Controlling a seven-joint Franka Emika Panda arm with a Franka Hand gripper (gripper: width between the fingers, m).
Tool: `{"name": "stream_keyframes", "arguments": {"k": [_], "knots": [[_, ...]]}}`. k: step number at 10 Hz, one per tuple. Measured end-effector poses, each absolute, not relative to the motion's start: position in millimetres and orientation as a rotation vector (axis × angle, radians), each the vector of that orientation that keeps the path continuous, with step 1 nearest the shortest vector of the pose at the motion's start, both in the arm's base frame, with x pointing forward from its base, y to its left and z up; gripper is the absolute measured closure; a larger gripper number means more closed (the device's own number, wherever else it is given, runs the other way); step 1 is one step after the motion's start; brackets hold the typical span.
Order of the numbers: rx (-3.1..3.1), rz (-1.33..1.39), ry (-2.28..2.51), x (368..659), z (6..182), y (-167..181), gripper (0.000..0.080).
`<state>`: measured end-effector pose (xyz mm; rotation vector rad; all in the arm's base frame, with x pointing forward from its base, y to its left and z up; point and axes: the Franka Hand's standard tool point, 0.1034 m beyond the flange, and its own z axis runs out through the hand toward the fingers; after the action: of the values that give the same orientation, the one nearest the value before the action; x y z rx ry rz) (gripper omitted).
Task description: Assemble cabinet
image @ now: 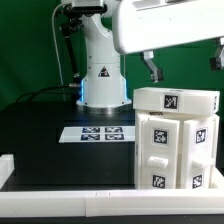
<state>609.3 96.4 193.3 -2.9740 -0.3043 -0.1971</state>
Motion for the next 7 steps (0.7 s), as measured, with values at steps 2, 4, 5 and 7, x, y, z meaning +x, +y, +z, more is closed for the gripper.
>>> {"name": "stream_keyframes", "arguments": {"k": [2, 4, 5, 7], "knots": [[-2.927, -0.228, -0.714, 609.1, 192.0, 93.2, 0.0002], [-2.847, -0.231, -1.096, 607.2, 188.7, 95.5, 0.0002], [-2.816, -0.223, -1.217, 606.3, 186.2, 96.7, 0.0002], [-2.738, -0.212, -1.431, 605.3, 181.6, 94.1, 0.0002]]}}
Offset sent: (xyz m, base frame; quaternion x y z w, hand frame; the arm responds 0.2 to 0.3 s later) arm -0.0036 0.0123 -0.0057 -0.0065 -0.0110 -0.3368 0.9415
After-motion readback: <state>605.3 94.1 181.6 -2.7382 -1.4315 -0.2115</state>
